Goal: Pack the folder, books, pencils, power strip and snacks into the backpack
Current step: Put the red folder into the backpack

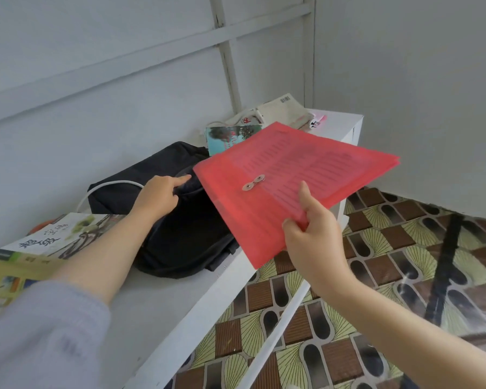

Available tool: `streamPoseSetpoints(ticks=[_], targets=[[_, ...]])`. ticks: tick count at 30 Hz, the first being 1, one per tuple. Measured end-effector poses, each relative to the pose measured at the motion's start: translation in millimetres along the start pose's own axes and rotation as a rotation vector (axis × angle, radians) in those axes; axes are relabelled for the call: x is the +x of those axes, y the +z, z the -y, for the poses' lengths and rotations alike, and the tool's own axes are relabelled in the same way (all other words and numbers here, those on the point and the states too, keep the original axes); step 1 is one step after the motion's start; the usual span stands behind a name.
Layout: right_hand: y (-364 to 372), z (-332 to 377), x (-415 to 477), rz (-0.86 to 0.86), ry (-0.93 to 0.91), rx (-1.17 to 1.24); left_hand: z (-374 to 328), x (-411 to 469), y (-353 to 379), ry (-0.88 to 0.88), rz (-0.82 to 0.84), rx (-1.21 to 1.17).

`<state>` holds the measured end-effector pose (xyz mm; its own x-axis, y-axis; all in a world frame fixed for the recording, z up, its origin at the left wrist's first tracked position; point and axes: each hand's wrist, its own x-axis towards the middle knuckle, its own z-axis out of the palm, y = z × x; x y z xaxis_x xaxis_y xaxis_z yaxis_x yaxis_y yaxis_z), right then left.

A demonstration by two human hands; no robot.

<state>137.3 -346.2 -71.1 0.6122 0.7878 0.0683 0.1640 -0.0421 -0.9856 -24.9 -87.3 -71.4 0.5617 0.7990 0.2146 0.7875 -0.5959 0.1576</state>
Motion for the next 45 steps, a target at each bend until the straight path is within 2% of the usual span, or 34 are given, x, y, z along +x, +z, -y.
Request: streamPoseSetpoints(ticks=[10,23,29,35,45], targets=[[-24,-2,-35,0.172,0.090,-0.038,-11,-2,3,-0.023,-0.027,0.082],[-3,4,-30,0.318,0.302,0.123,-10,-6,-3,0.018,-0.090,0.074],[24,-4,-21,0.292,0.334,0.150,1,-3,-11,0.069,-0.090,0.026],[16,-11,-20,0.189,0.342,0.269,11,4,-24,0.083,-0.075,0.018],[24,-24,-8,0.127,0.376,0.349,23,13,-28,0.113,-0.055,0.050]])
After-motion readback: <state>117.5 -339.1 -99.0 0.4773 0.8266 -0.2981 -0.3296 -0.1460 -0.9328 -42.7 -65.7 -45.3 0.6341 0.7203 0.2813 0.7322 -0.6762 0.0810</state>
